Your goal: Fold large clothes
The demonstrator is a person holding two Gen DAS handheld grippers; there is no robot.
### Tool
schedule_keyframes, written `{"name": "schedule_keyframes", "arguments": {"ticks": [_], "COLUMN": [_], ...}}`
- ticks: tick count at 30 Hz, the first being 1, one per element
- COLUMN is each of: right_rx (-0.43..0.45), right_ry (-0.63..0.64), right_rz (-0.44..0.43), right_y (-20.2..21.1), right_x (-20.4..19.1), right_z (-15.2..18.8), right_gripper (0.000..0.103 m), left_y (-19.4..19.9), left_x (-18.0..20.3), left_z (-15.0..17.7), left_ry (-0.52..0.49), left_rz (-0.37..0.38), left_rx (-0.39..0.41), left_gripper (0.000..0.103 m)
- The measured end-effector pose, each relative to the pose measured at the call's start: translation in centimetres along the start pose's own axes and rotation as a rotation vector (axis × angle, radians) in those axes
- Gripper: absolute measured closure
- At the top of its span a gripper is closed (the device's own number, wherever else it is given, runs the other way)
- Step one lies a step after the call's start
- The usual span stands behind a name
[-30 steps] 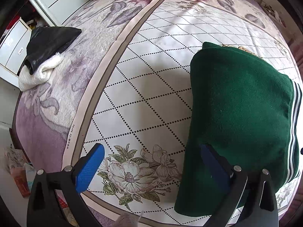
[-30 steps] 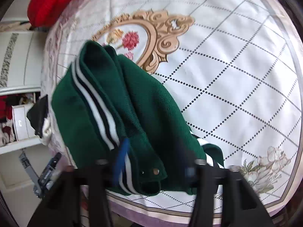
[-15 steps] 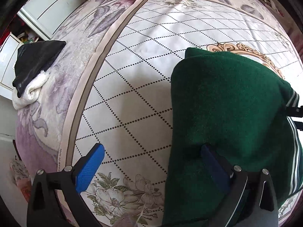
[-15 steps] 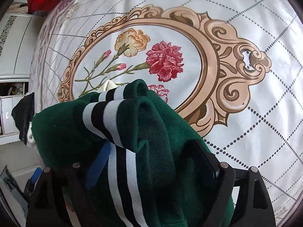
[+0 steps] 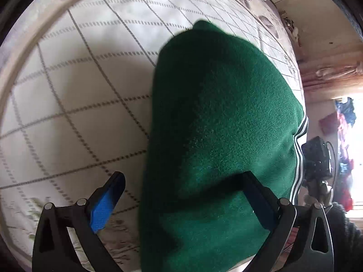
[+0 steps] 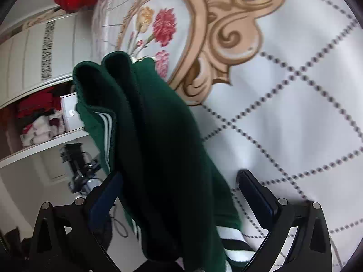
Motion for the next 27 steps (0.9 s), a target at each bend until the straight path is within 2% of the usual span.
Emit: {"name": "schedule_keyframes", "arguments": {"ticks": [2,5,8,15,19,22,27], "right_rx": [-0.058,-0.144,-0.158,-0.026,-0.026,-0.022,0.043], "right_ry": [0.034,0.086,0.073,0.005,0.059,0.054,0.036], "right_rz": [-0.037,-0.038,-0.062,-0.194,-0.162,-0.189,-0.257], "right_y": [-1.7,-4.0,-3.8,0.8,-0.1,-0.4,1.7], "right_x": [-0.8,-2.1,-2.4,-1.3,-2.4,-2.5,-2.0], "right_z": [-0.1,0.0,0.0,1.1,1.5,1.3,1.6], "right_gripper": [0.000,0.000,0.000,0.000,0.000,0.000,0.000], "left_y": [-1.0,-1.7,-1.6,-1.5,-2.0,-2.2,-2.4], "left_x": [0.4,1.3,2.3,3.3,3.4,3.6,4.1], "left_z": [0.0,-0.2,-0.7,-1.9,-2.1,-2.1,-2.3], "left_ry": [0.001,-0.022,-0.050,-0.080,-0.086,-0.088,-0.096], "left_rz": [0.059,0.074,0.071,0.081,0.078,0.076,0.062], "left_rx": [-0.019,-0.017,-0.009,0.008,0.012,0.013,0.008], "left_gripper": [0.000,0.000,0.000,0.000,0.000,0.000,0.000]}}
Point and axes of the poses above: each gripper's, at about its wrist camera, not at the fingertips, and y roughly against the way its jaws point, x to its right, z to its underside, the point moved 5 cm from there along -y, roughly the way its jaws point, and after that the axes turned 3 degrees about y, right-handed, at the moved point
